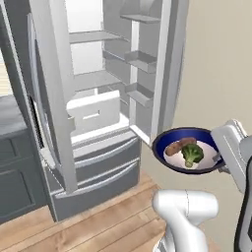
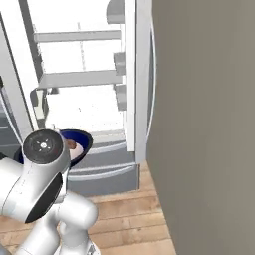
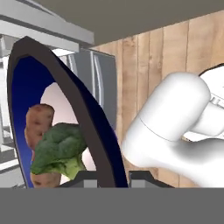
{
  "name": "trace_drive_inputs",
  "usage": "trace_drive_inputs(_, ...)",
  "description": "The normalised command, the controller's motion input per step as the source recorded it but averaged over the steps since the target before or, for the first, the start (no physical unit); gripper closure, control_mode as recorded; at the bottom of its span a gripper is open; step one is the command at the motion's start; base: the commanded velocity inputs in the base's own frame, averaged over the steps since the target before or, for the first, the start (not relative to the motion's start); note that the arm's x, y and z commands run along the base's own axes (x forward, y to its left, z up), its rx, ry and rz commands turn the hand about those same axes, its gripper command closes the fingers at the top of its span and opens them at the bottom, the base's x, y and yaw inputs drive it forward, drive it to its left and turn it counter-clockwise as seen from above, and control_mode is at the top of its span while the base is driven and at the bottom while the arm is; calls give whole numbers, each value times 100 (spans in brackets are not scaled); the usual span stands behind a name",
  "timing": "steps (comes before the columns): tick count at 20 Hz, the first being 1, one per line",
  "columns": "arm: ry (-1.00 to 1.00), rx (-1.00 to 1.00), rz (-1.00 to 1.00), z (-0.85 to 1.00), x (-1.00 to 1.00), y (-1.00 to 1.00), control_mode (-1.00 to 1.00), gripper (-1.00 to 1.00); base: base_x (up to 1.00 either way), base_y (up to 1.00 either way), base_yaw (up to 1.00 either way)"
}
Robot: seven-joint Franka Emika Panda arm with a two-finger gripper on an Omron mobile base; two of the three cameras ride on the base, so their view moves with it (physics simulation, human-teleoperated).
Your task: Place the bowl with the potato and broccoli on the second highest shelf of the fridge. Place the bowl with the chicken drumstick and fish on the top shelf of the fridge.
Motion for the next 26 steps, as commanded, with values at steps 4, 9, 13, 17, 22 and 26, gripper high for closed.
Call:
trace_drive_inputs(4, 0, 0, 0, 0, 0, 0, 100, 100, 48, -44, 81)
trace_drive_inputs(9, 0, 0, 0, 0, 0, 0, 100, 100, 62, -16, 30)
trace_drive_inputs(13, 0, 0, 0, 0, 0, 0, 100, 100, 91, -36, 8)
trace_drive_inputs(17, 0, 0, 0, 0, 0, 0, 100, 100, 89, 2, 0)
trace_drive_inputs(22, 0, 0, 0, 0, 0, 0, 100, 100, 60, 4, 0)
trace_drive_inputs(26, 0, 0, 0, 0, 0, 0, 100, 100, 36, 21, 0)
